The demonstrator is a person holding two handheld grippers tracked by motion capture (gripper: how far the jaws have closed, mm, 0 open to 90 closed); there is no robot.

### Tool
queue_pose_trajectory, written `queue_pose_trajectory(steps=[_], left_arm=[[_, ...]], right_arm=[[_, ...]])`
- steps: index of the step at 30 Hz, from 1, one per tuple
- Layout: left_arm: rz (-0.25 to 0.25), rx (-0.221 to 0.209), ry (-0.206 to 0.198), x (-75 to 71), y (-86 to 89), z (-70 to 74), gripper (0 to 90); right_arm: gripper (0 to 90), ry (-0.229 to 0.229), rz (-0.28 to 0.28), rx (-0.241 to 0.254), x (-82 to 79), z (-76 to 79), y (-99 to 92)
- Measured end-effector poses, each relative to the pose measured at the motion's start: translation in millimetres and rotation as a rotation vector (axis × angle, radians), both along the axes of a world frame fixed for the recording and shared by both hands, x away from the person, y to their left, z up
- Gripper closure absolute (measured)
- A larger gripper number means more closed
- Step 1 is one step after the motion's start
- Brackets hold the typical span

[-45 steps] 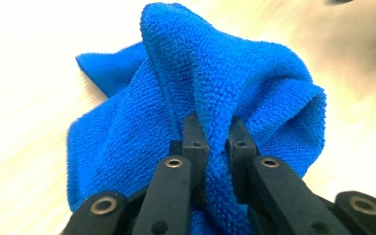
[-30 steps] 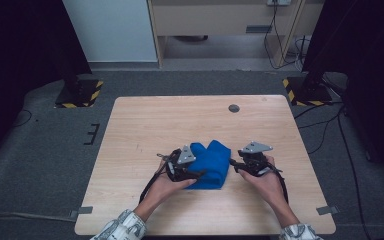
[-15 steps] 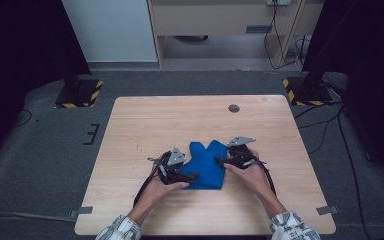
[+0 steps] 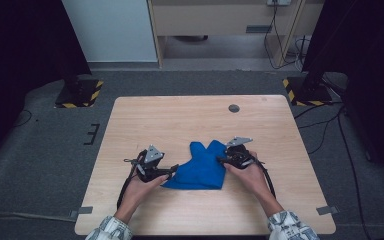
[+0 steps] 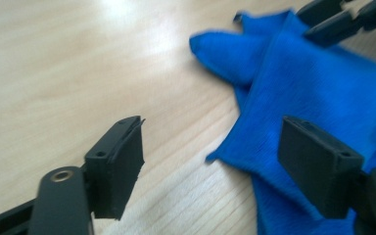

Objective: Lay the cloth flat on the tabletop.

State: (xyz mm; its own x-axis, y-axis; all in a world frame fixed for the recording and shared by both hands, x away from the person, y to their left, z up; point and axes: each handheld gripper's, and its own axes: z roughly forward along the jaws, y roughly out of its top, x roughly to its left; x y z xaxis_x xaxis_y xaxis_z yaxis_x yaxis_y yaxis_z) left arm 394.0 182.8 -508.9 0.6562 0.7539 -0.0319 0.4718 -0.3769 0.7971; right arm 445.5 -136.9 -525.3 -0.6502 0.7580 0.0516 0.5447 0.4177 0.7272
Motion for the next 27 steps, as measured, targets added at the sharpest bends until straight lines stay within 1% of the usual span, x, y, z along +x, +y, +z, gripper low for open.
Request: queue_pose_trajectory(steps=[2,4,5,7,8,10,11,12,14,15,19,20,21,22,23,24,25,27], left_arm=[[-0.004,0.02,0.016,2.6,-4.2,-4.0,26.7],[-0.004,0.039,0.023,4.8,-9.5,-7.6,27.0],[-0.002,0.046,0.019,5.9,-11.4,-8.3,27.3],[0.0,0.047,0.021,8.2,-14.5,-9.4,28.9],[0.005,0.047,0.026,9.2,-15.9,-10.7,29.2],[0.0,0.043,0.041,10.2,-19.0,-13.0,29.6],[-0.003,0.048,0.041,10.2,-20.6,-13.7,30.1],[-0.012,0.058,0.045,10.2,-22.7,-14.9,30.1],[-0.025,0.075,0.059,9.9,-25.9,-17.9,30.1],[-0.027,0.088,0.063,9.7,-27.1,-19.5,30.1],[-0.04,0.089,0.074,9.5,-29.8,-21.3,31.5],[-0.043,0.08,0.087,9.8,-29.6,-21.5,32.8],[-0.043,0.071,0.093,9.5,-29.5,-21.7,35.5],[-0.051,0.072,0.09,8.6,-29.9,-21.6,37.3],[-0.069,0.068,0.092,7.8,-30.5,-21.2,41.2],[-0.077,0.068,0.095,7.4,-31.0,-20.6,49.6],[-0.083,0.063,0.099,7.0,-31.6,-20.3,49.6],[-0.102,0.053,0.108,6.3,-32.5,-19.7,58.5]], right_arm=[[65.2,-0.001,0.005,-0.01,-0.8,-0.9,0.4],[72.4,0.003,0.022,-0.011,-2.0,-2.2,0.2],[76.0,0.004,0.025,-0.008,-2.5,-2.7,0.5],[83.0,-0.003,0.04,-0.01,-4.1,-1.1,0.7],[84.7,-0.003,0.043,-0.004,-5.4,0.4,1.0],[85.5,-0.016,0.048,-0.004,-9.3,4.1,2.2],[85.6,-0.033,0.049,-0.005,-13.8,8.2,3.2],[85.6,-0.033,0.049,-0.005,-13.8,8.2,3.2],[85.5,-0.052,0.052,-0.009,-20.0,13.9,4.0],[85.4,-0.055,0.052,-0.003,-22.5,15.7,4.2],[84.4,-0.061,0.062,0.006,-27.9,19.3,3.8],[84.1,-0.061,0.059,0.011,-28.4,19.7,3.4],[83.7,-0.061,0.056,0.014,-28.6,20.5,2.7],[83.3,-0.063,0.052,0.019,-28.8,20.8,1.8],[83.1,-0.062,0.053,0.019,-28.9,21.4,0.5],[82.8,-0.063,0.051,0.022,-29.2,22.3,-1.6],[82.8,-0.063,0.051,0.022,-29.2,22.3,-1.6],[82.8,-0.063,0.047,0.03,-29.2,23.3,-3.4]])
